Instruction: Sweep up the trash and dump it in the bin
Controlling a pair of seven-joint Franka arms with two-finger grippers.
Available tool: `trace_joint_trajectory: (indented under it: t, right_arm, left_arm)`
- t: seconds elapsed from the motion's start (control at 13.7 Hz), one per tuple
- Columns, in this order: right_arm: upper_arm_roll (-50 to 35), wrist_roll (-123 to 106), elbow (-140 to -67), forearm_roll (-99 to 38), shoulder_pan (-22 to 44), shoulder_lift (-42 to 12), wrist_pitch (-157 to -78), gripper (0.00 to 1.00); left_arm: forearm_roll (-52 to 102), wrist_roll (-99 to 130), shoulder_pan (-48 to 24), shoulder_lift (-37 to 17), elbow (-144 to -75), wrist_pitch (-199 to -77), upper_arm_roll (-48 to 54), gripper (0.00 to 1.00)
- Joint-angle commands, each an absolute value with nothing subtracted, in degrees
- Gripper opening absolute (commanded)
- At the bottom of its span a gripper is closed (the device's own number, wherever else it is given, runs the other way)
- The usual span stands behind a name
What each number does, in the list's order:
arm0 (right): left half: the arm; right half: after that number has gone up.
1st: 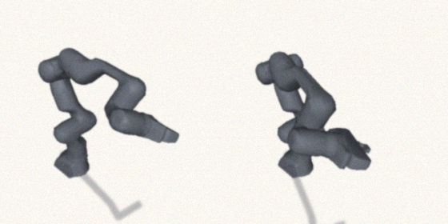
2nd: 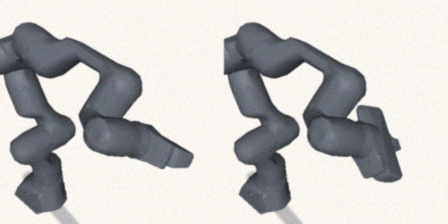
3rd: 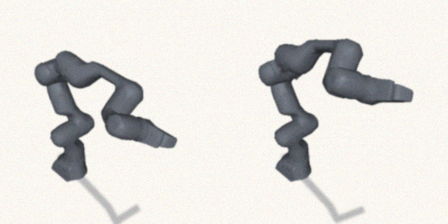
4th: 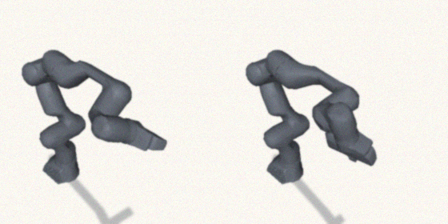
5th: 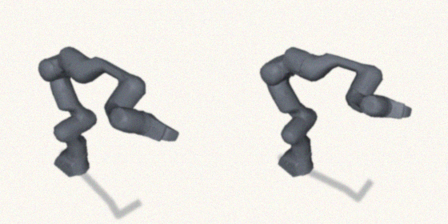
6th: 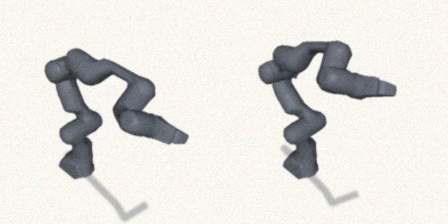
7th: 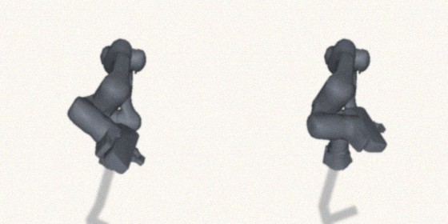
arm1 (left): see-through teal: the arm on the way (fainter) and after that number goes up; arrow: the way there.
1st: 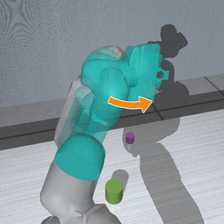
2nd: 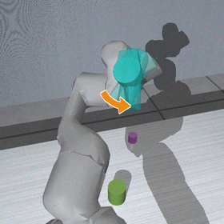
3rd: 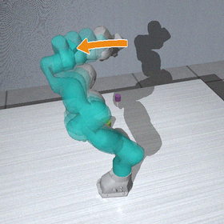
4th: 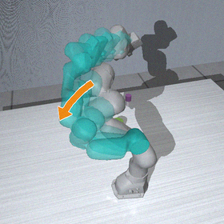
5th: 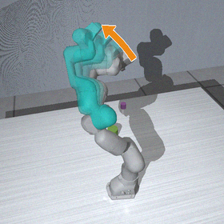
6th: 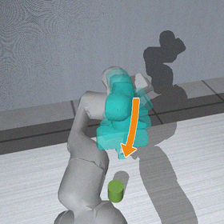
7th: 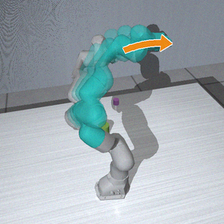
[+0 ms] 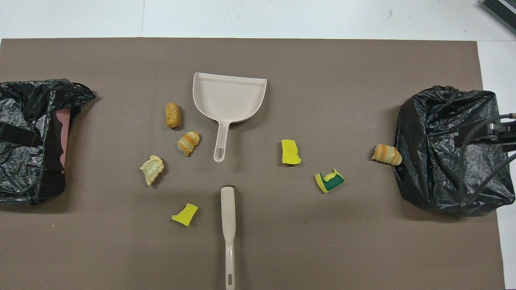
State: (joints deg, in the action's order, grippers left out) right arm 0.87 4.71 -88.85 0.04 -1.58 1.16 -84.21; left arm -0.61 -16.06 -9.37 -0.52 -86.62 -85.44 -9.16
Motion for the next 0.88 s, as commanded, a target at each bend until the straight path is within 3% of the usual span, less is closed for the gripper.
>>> trace_joint_trajectory:
  t: [0.0,0.8]
  right_arm:
    - [0.7,4.92,-89.74,-1.14,-2.2,2.11,-82.89,1.0]
    - [0.79,1.93,-90.26,-1.4,-2.46,2.37,-83.23,1.0]
  left_arm:
    - [0.09,-16.61,-8.88,0.53,-86.84,-84.46,-9.23,1.0]
    - [0.09,-16.35,-8.88,0.53,-86.84,-84.73,-9.23,1.0]
